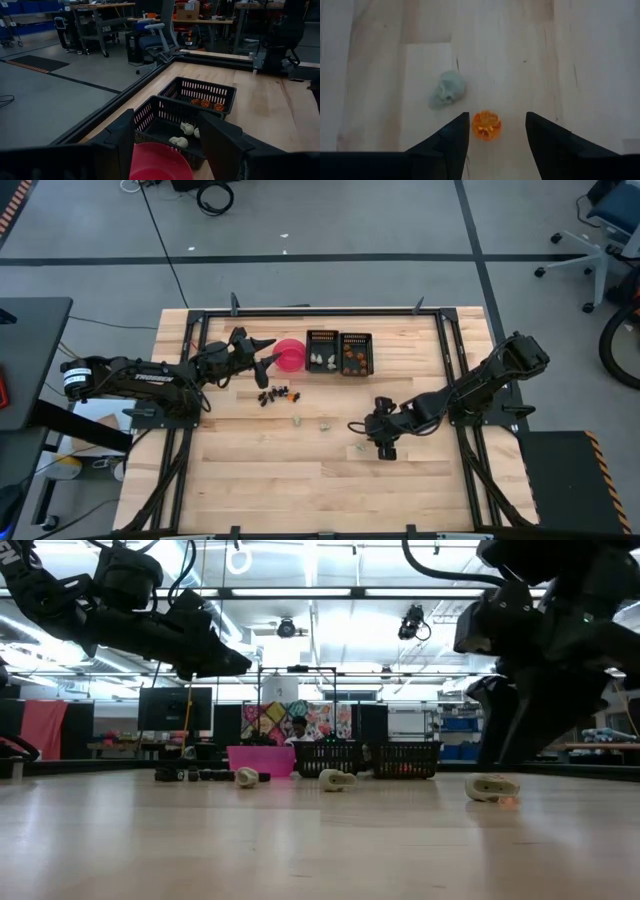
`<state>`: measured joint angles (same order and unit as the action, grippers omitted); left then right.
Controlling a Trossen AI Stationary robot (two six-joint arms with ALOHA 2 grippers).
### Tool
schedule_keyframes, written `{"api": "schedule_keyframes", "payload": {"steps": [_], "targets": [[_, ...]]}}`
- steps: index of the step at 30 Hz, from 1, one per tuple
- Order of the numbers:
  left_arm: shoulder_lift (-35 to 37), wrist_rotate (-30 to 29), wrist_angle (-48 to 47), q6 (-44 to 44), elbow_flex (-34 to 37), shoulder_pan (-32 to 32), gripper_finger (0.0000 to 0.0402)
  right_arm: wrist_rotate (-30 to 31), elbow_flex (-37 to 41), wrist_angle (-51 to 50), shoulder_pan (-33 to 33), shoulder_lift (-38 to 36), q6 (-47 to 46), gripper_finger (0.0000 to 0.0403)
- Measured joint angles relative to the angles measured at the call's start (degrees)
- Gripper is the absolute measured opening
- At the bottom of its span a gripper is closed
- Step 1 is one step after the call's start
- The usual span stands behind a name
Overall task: Sort Halloween decoration
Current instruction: Put the orange pumpkin toy into the right black bin
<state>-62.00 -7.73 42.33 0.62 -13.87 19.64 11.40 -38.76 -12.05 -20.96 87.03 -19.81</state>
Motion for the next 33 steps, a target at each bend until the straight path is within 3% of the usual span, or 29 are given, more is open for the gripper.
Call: {"api": "schedule_keyframes", "payload": {"steps": [25, 33], "targets": [[0.0, 0.0, -0.15, 0.27, -0.01, 0.02, 0.0189, 0.13, 0.33, 3.62, -1.25, 5.81, -2.93, 0.0195], [0.0, 0.0, -0.15, 0.22, 0.0, 0.02, 0.0189, 0.5, 0.35, 3.45, -0.79, 5.7, -1.19, 0.0146]]}}
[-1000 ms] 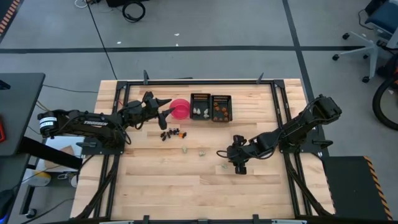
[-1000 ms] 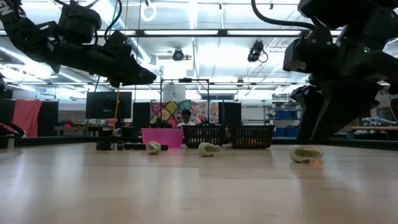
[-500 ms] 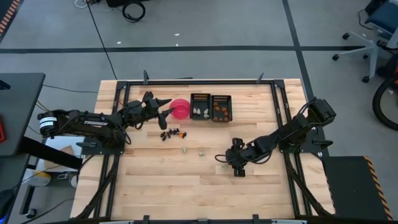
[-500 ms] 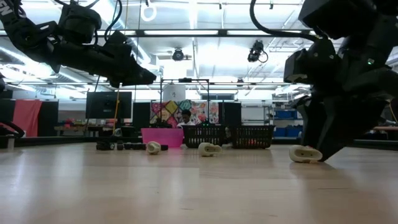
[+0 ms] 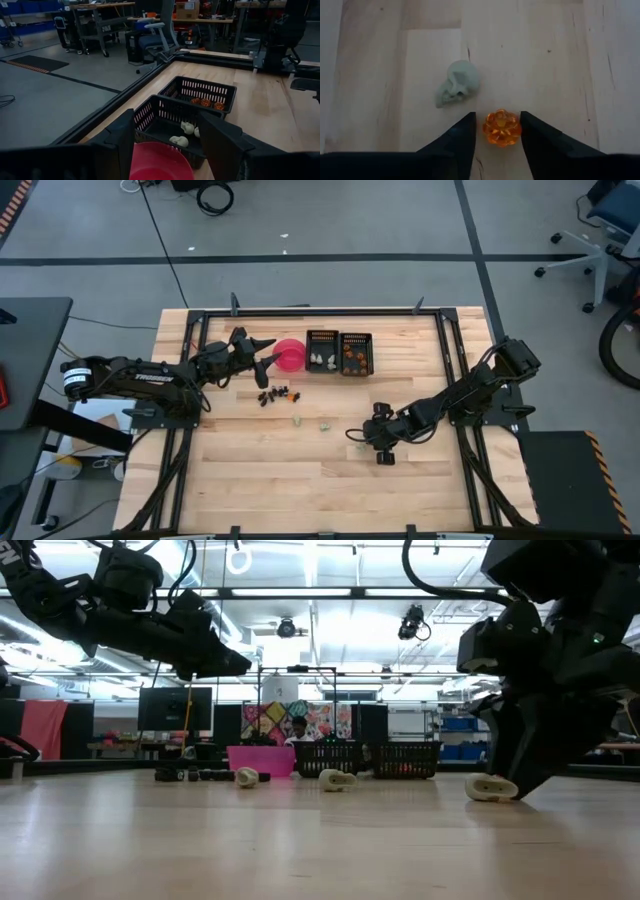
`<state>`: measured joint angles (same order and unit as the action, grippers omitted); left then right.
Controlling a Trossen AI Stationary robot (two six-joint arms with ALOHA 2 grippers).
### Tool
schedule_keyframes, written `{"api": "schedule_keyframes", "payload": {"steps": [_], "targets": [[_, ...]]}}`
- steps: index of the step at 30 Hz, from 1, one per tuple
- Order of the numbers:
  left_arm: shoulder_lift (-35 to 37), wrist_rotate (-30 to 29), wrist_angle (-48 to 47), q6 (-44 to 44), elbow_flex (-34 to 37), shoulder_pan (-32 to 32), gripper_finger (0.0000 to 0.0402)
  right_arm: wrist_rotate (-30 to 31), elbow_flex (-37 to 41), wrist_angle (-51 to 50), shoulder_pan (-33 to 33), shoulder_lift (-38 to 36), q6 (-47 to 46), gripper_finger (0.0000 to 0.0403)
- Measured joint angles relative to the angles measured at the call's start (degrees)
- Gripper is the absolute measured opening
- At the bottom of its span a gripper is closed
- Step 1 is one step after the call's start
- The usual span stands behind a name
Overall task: Sort Halloween decoration
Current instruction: Put the orange pumpkin toy into the right black bin
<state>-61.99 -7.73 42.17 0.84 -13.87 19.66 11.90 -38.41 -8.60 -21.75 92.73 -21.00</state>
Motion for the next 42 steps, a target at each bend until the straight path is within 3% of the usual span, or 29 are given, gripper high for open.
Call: {"api": "schedule_keyframes", "payload": {"steps": [6, 20, 26, 35, 38, 42], "targets": [[0.0, 0.01, -0.01, -0.04, -0.01, -0.02, 0.0189, -0.35, 0.0, -0.15, 0.52, 0.0, 0.14, 0.0105], [0.0, 0.0, -0.02, -0.28, -0.02, -0.02, 0.0189, 4.61, -6.53, -8.14, 1.38, 0.04, 6.18, 0.0114], [0.01, 0.01, 0.0, -0.28, -0.01, 0.0, 0.0189, 14.72, -9.24, -10.45, 2.9, -0.03, 10.39, 0.0114], [0.0, 0.02, 0.0, -0.26, 0.0, 0.0, 0.0189, 38.53, -9.31, -9.67, 7.54, -0.04, 18.45, 0.0114], [0.0, 0.0, 0.0, -0.26, -0.02, 0.0, 0.0189, 39.72, -9.31, -8.02, 11.17, -0.07, 19.78, 0.0115], [0.01, 0.01, 0.0, -0.28, -0.01, 0.0, 0.0189, 35.95, -9.33, -6.42, 17.08, -0.07, 20.12, 0.0115]]}}
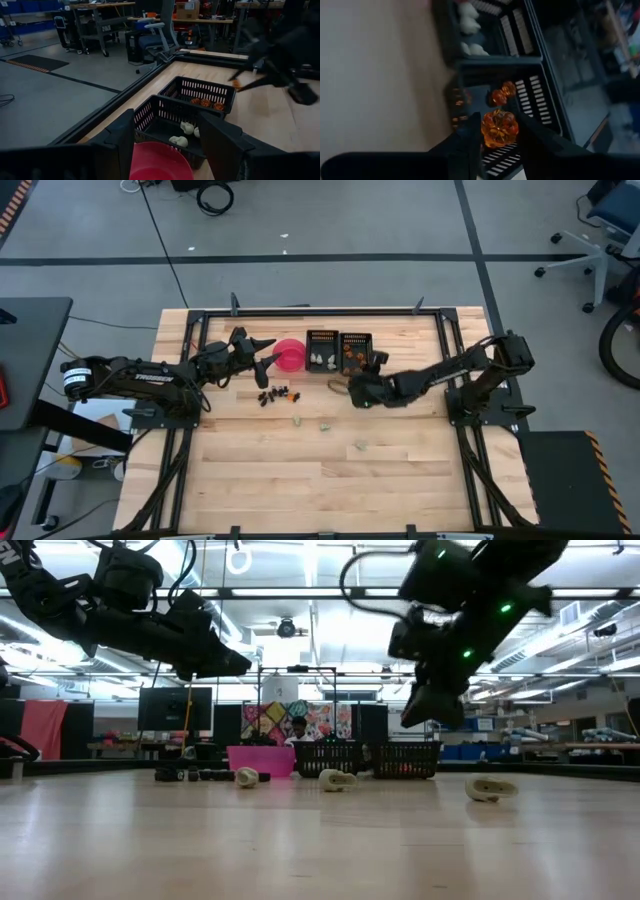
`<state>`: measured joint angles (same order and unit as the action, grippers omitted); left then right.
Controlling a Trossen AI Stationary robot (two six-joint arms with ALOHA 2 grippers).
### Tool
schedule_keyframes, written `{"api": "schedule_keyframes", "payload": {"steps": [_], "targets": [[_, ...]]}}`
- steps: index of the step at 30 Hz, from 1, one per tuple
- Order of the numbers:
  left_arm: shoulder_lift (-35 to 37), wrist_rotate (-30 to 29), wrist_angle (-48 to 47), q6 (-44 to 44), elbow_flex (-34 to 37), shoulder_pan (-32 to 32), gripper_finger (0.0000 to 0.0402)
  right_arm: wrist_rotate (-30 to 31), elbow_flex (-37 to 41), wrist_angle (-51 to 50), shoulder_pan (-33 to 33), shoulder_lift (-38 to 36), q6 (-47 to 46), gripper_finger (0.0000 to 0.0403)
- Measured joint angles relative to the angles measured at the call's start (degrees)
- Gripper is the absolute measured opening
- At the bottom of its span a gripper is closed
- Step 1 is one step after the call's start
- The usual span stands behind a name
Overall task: Sort Halloween decoration
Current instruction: Put the orange pumpkin toy into the right black bin
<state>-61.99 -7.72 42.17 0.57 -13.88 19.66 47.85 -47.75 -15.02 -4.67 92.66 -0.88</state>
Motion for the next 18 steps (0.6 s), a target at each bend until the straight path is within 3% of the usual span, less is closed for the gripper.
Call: {"api": "schedule_keyframes", "payload": {"steps": [9, 18], "targets": [[0.0, -0.01, 0.0, 0.01, 0.0, -0.01, 0.0189, -12.99, -0.02, 3.55, 12.14, -0.04, -1.07, 0.0115], [-0.01, -0.01, 0.0, 0.08, -0.01, -0.01, 0.0189, -26.1, -0.04, 4.34, 19.91, -0.09, -4.9, 0.0115]]}}
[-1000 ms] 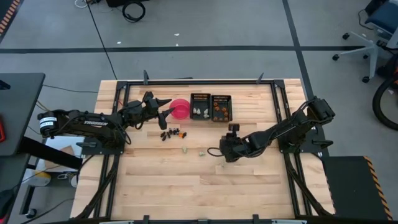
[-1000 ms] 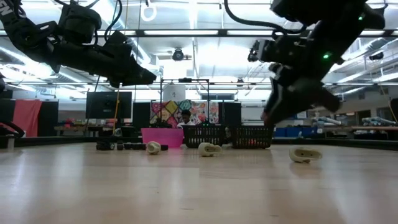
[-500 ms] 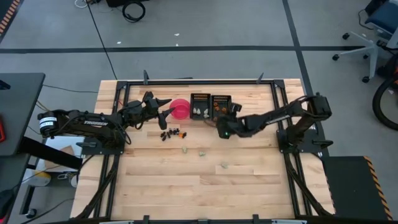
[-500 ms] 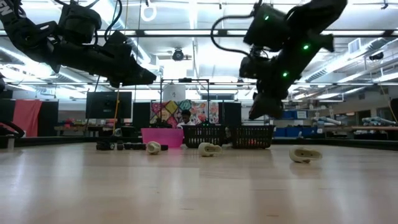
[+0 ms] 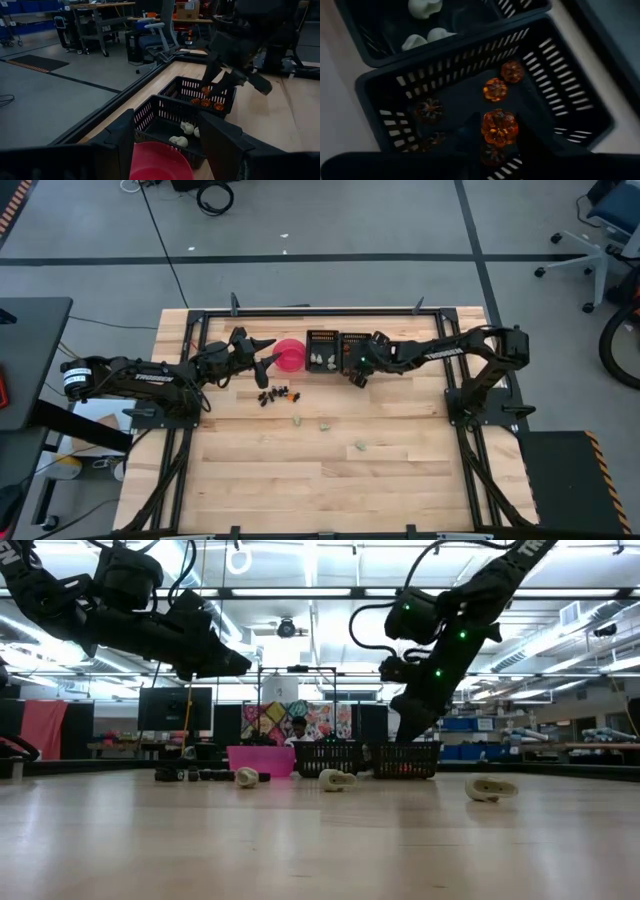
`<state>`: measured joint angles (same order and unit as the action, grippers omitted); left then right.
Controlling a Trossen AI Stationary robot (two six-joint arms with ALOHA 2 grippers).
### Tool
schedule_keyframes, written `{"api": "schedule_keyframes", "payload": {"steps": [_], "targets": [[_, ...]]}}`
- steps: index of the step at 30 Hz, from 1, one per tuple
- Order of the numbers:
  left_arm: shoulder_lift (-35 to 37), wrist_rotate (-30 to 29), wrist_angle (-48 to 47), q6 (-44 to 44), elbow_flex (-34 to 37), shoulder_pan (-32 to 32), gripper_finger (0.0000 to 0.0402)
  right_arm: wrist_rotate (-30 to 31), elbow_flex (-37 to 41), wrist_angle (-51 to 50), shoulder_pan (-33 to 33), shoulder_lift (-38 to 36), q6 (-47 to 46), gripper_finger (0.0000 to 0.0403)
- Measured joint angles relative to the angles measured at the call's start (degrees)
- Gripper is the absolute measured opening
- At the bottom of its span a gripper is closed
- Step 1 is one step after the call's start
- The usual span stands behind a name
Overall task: Sort Halloween decoration
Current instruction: Put the orange pumpkin toy into the right black bin, then put the white skull toy into the left black bin
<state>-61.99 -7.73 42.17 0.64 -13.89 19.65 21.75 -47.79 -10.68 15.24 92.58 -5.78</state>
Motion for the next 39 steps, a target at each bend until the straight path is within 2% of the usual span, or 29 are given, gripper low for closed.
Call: {"api": "schedule_keyframes", "payload": {"steps": [5, 8, 14, 19, 26, 28, 30, 34, 39], "targets": [[0.0, 0.0, 0.0, 0.02, 0.02, -0.01, 0.0189, -5.16, 0.0, 0.0, 1.92, 0.0, -0.7, 0.0118], [0.0, 0.02, 0.0, 0.09, 0.0, 0.01, 0.0189, -6.86, 0.0, 0.02, 2.31, 0.0, -0.68, 0.0134], [0.0, 0.02, 0.0, 0.22, 0.02, 0.01, 0.0189, -7.77, 0.0, 0.69, 2.27, 0.0, -0.65, 0.0169], [0.0, 0.02, 0.0, 0.21, 0.02, -0.01, 0.0189, -7.85, 0.0, 2.03, 0.35, -1.13, 0.53, 0.0172], [0.0, 0.02, -0.02, 0.17, 0.0, 0.01, 0.0189, -4.66, -0.06, 8.51, -7.18, -3.89, 9.22, 0.0172], [0.0, 0.0, 0.0, 0.17, 0.0, 0.01, 0.0189, -7.68, -0.07, 10.29, -9.55, -3.85, 11.32, 0.0172], [0.0, 0.0, -0.02, 0.17, 0.01, 0.0, 0.0189, -13.25, -0.09, 11.55, -11.71, -3.66, 12.26, 0.0172], [0.02, 0.02, -0.02, 0.15, 0.02, -0.01, 0.0189, -18.79, -0.07, 9.99, -16.35, -3.65, 9.51, 0.0172], [0.0, 0.02, 0.02, -0.04, 0.01, -0.01, 0.0189, -18.21, -0.07, 7.3, -23.22, -3.2, 1.11, 0.0179]]}}
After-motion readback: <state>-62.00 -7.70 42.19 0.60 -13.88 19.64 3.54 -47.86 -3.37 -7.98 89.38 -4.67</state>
